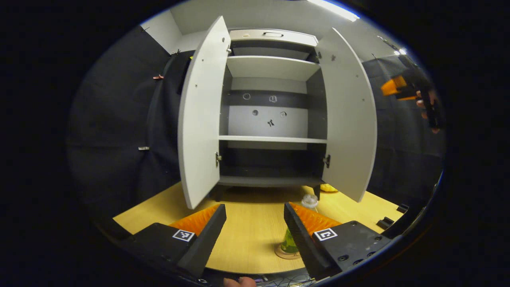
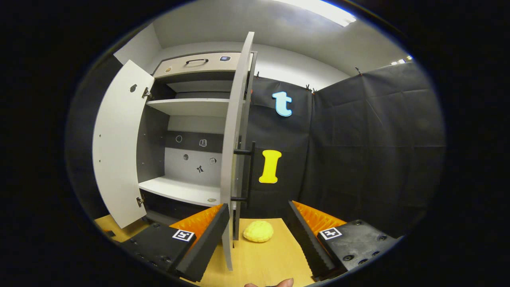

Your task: Grasp the bottle in the cabinet with the left hand and place it on the coaster, then close the right door with the right hand and the left door with the left hand.

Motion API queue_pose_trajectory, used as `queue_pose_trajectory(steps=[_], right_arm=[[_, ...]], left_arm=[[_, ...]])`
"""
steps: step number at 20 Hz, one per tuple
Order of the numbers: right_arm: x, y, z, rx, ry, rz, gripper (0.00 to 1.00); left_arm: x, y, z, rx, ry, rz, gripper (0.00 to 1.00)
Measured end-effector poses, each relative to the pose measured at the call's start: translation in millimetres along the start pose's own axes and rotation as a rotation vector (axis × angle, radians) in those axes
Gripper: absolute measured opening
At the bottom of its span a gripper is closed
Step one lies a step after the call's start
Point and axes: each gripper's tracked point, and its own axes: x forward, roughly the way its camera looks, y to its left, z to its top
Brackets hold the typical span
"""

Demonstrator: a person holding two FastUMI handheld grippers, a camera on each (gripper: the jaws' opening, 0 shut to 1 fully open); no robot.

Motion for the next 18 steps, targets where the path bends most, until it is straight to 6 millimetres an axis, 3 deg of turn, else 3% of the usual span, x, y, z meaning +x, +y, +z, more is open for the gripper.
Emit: queue_pose_trajectory(steps=[4, 9, 15, 18], right_arm=[[22.9, -31.1, 2.9, 0.028, 0.008, -0.044, 0.97], [55.3, -52.4, -1.0, 0.054, 0.037, -0.049, 0.98], [94.6, -37.4, 5.1, 0.078, 0.047, 0.013, 0.98], [100.7, -39.3, 12.4, 0.1, 0.037, 0.012, 0.95]], left_arm=[[-3.4, 63.1, 58.5, -0.04, -0.054, 0.159, 0.93], [-6.6, 133.3, 109.7, -0.053, -0.074, 0.344, 0.95], [-6.8, 166.9, 137.9, -0.102, -0.028, 0.439, 0.95], [-9.6, 176.7, 140.1, -0.101, -0.015, 0.456, 0.95]])
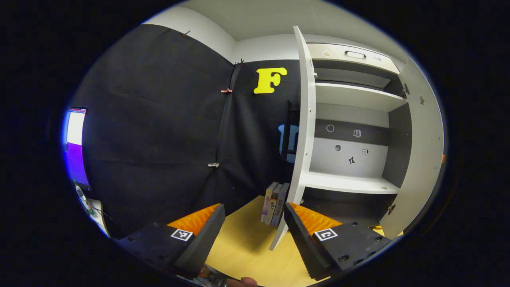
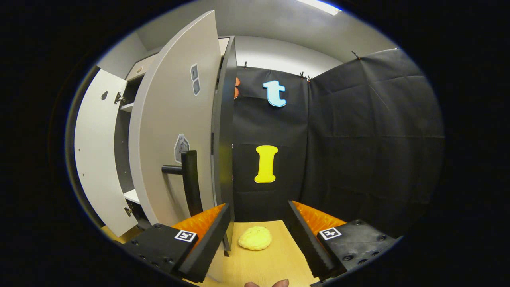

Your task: Grasp the bottle in the cabinet with the left hand and place it on the coaster, then close the right door with the right hand and the left door with the left hand.

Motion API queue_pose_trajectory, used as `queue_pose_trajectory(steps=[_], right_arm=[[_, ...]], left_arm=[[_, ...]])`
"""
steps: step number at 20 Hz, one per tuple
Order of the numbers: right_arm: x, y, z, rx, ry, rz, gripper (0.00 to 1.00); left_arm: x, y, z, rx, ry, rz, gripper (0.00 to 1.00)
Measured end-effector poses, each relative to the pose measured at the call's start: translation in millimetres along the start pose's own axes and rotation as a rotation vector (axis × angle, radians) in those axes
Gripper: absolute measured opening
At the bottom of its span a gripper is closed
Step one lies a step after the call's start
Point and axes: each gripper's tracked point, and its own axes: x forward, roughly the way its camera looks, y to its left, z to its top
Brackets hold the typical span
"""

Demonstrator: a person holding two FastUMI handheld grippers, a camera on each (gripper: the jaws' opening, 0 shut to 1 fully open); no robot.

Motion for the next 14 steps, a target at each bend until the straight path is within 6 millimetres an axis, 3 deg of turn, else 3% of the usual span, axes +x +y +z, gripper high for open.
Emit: queue_pose_trajectory(steps=[4, 14], right_arm=[[-1.9, 9.9, -2.1, 0.017, 0.004, 0.022, 0.95], [-10.3, 84.2, -7.7, 0.049, 0.023, 0.112, 0.98]], left_arm=[[6.2, 4.1, 5.3, 0.04, -0.003, 0.002, 0.95], [16.8, 6.0, 7.7, 0.056, -0.012, -0.032, 0.95]])
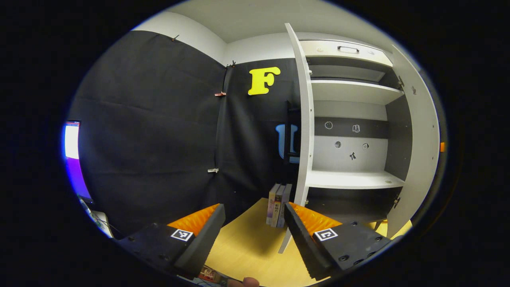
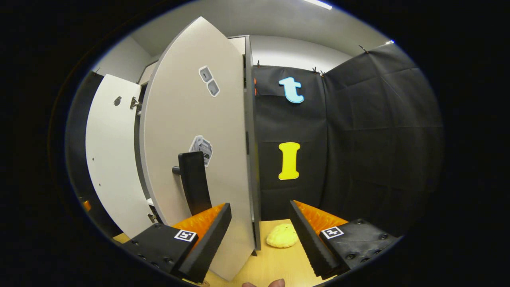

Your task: Grasp the bottle in the cabinet with the left hand and place it on the coaster, then close the right door with the right hand and the left door with the left hand.

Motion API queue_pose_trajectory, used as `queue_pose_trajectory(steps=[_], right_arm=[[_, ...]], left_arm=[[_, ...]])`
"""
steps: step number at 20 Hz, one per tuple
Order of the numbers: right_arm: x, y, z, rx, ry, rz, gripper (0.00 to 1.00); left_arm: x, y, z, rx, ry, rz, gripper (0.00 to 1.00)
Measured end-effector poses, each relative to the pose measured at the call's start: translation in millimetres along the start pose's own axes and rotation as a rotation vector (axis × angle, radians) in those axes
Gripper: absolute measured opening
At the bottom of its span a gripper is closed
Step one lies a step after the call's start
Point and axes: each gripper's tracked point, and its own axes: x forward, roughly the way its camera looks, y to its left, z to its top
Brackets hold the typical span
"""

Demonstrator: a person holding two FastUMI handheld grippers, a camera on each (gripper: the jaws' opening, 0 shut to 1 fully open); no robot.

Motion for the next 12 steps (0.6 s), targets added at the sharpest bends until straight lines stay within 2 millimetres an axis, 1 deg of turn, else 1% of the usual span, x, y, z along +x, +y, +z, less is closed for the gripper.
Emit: queue_pose_trajectory(steps=[3, 6, 9, 11, 12], right_arm=[[1.8, 14.0, -1.5, 0.009, 0.004, 0.003, 0.98], [-1.0, 25.2, -2.3, 0.005, 0.006, -0.01, 0.97], [-3.2, 44.2, -6.6, 0.011, 0.009, 0.003, 0.98], [-1.4, 62.6, -12.1, 0.006, 0.017, 0.029, 0.98], [1.9, 72.1, -14.3, -0.003, 0.016, 0.046, 0.98]], left_arm=[[3.8, -2.4, -5.3, -0.006, 0.007, -0.019, 0.95], [8.1, -3.3, -2.9, 0.011, 0.002, -0.038, 0.95], [10.8, 0.8, 0.8, 0.023, -0.01, -0.051, 0.95], [14.4, 6.4, 2.2, 0.035, -0.013, -0.05, 0.95], [19.1, 2.9, 6.5, 0.04, -0.015, -0.05, 0.95]])
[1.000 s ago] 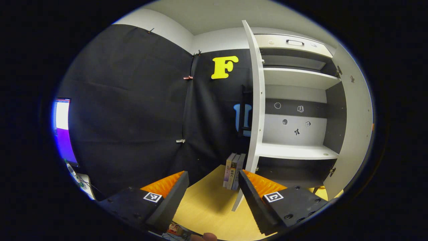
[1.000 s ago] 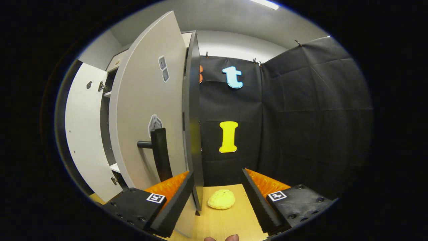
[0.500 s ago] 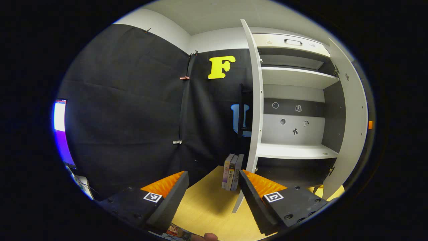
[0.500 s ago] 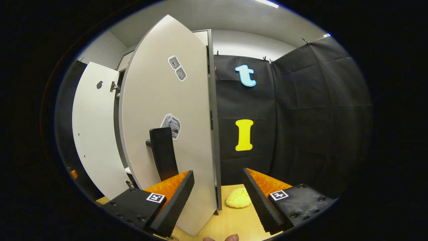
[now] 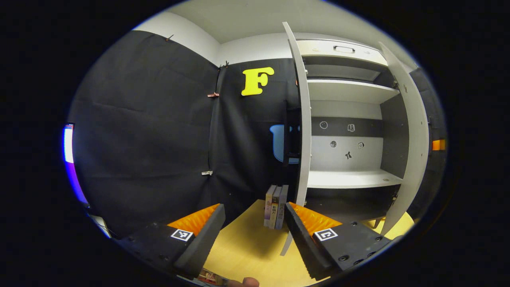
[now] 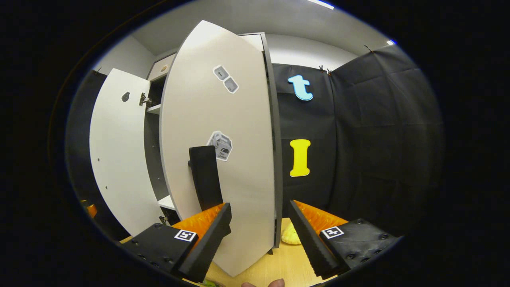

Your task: Grasp the bottle in the cabinet with the left hand and place it on the coaster, then close the right door with the right hand and the left door with the left hand.

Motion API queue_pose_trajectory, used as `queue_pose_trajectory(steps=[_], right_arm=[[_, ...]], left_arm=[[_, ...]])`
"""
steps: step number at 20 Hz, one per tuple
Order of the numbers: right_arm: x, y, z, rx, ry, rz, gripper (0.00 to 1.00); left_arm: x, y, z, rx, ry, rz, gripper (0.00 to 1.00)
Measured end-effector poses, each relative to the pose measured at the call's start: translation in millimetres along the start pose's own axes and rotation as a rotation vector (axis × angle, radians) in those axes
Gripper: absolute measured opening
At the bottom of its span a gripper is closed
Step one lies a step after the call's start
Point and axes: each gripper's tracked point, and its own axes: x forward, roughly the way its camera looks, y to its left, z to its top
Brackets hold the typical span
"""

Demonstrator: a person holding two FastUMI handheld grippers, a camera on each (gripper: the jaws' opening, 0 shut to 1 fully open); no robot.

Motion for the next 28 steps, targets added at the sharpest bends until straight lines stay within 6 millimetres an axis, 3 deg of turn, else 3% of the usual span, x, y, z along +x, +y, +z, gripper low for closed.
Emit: queue_pose_trajectory(steps=[5, 9, 21, 25, 28], right_arm=[[29.2, 41.2, -14.5, -0.05, 0.026, 0.05, 0.98], [47.1, 59.6, -14.4, -0.034, 0.028, 0.055, 0.96], [54.9, 70.4, -16.1, -0.06, 0.02, 0.039, 0.96], [50.5, 75.4, -16.0, -0.066, 0.023, 0.04, 0.96], [36.3, 75.1, -11.9, -0.104, -0.001, 0.03, 0.97]], left_arm=[[4.4, 8.5, 3.5, 0.01, 0.0, -0.011, 0.95], [8.8, 17.7, 7.1, 0.008, -0.001, -0.01, 0.95], [43.7, 31.1, 19.9, -0.004, 0.002, -0.033, 0.95], [62.0, 35.9, 30.0, -0.001, 0.0, -0.053, 0.95], [82.0, 34.3, 39.3, 0.008, -0.003, -0.095, 0.95]])
